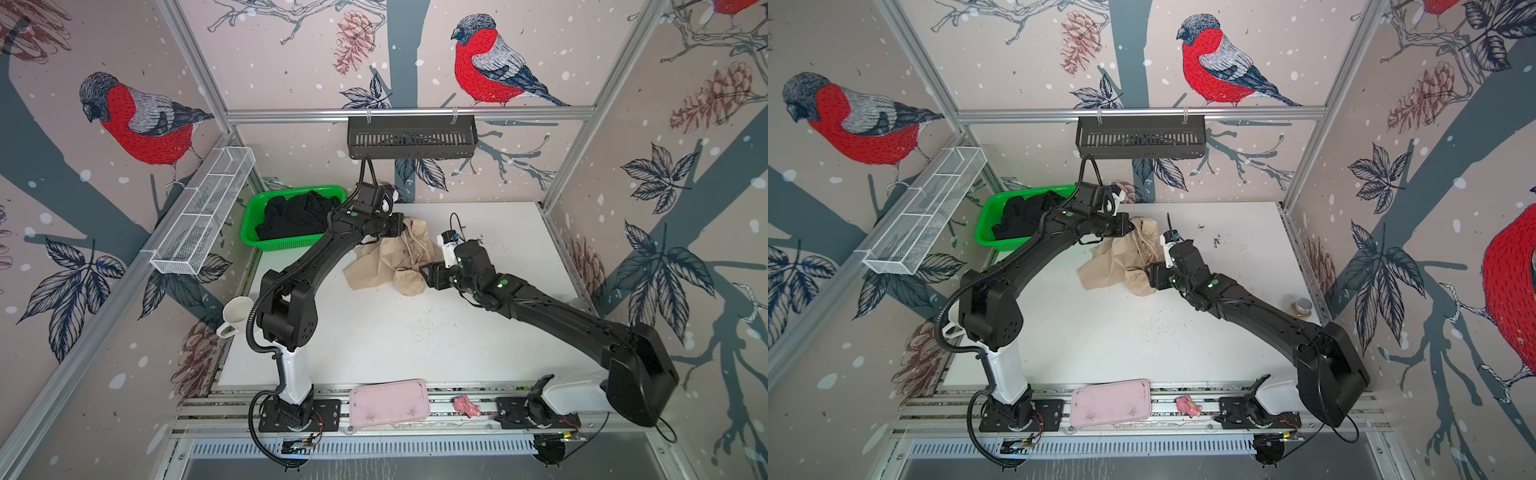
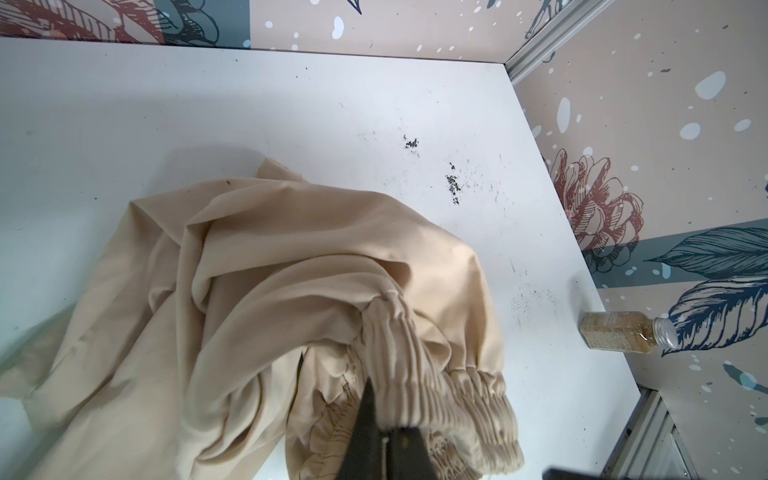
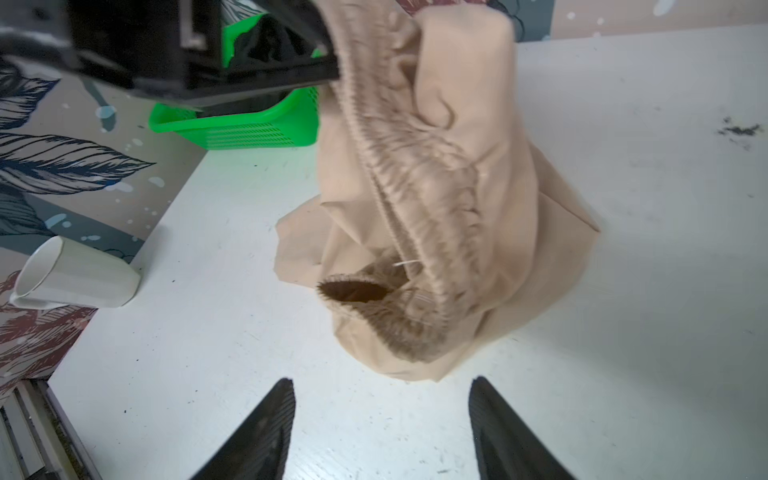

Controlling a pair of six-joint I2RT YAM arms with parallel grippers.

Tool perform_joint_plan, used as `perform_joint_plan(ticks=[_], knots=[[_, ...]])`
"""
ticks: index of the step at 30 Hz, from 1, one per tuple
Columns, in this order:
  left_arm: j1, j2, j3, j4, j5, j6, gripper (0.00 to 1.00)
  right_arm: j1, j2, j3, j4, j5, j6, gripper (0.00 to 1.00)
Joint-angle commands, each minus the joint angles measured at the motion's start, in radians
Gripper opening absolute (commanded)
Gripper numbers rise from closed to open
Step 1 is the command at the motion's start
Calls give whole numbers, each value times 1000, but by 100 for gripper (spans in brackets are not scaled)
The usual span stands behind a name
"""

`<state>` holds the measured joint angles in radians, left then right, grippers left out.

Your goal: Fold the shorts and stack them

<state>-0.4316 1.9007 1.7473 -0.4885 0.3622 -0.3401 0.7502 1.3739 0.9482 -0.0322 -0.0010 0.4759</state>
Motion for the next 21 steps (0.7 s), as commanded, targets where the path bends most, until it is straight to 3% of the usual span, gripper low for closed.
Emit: perform_joint_plan(ticks=[1,5,8,12,15,21], knots=[[10,-1,17,-8,-37,-3,0,79,15,-35,77,139,92,68],[32,-4,10,-2,-43,-8,0,203,58,-125,240,168,105,69],[37,-11,-20,18,-61,-4,0,238,158,-109,350,174,68,70],[47,-22,-60,24,-46,-12,0,263,336,17,296,332,6,74],[52,-40,-95,33,-45,-9,0,265,444,92,272,383,-56,77],[86,-64,-151,36,-45,-4,0,279,579,212,207,566,-147,77]])
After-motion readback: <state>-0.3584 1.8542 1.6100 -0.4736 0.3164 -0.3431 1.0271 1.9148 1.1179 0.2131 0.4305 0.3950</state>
